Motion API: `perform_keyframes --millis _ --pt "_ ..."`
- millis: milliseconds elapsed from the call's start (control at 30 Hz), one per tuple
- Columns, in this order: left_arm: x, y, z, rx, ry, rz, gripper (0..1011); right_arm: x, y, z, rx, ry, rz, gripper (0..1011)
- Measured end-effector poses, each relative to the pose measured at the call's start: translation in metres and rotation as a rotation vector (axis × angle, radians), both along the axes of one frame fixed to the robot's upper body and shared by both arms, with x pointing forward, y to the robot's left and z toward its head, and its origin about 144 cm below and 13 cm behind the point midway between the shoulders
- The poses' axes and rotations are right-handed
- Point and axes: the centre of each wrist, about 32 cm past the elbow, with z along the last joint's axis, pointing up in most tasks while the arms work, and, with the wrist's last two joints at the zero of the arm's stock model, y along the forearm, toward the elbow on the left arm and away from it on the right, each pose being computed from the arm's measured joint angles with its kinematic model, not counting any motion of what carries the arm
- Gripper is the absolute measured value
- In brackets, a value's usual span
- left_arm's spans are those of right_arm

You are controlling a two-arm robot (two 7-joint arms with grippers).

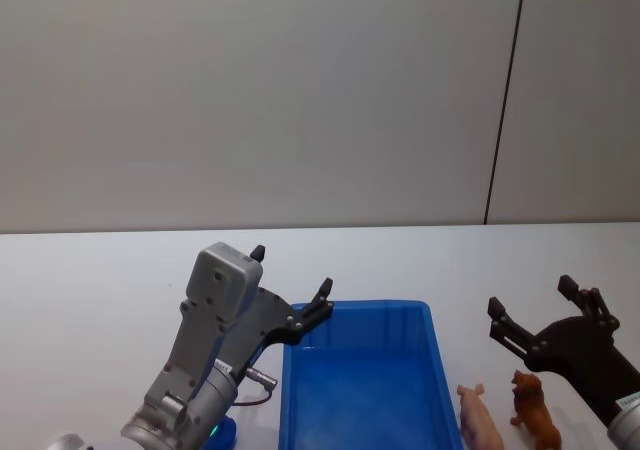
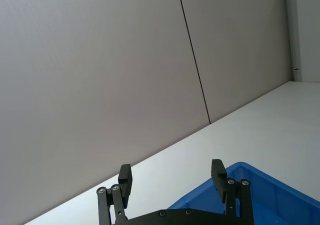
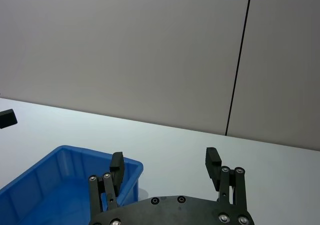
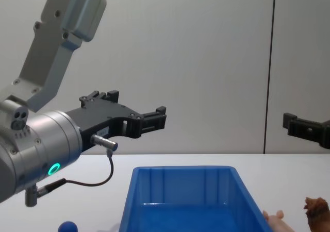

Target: Pick up the two dolls from the table and place them into the box.

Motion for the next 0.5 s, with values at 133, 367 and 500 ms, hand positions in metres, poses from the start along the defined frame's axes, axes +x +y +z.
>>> perform_keyframes --millis 133,367,500 --pt "0.0000 0.0000 0.0000 0.000 0.000 0.000 1001 0.0000 0.0000 0.0000 0.000 0.000 0.000 1001" --pt "0.0000 0.0000 0.0000 0.000 0.000 0.000 1001 0.0000 0.0000 0.0000 0.000 0.000 0.000 1001" --pt "0.0000 0.0000 0.0000 0.000 0.000 0.000 1001 0.0000 0.0000 0.0000 0.000 0.000 0.000 1001"
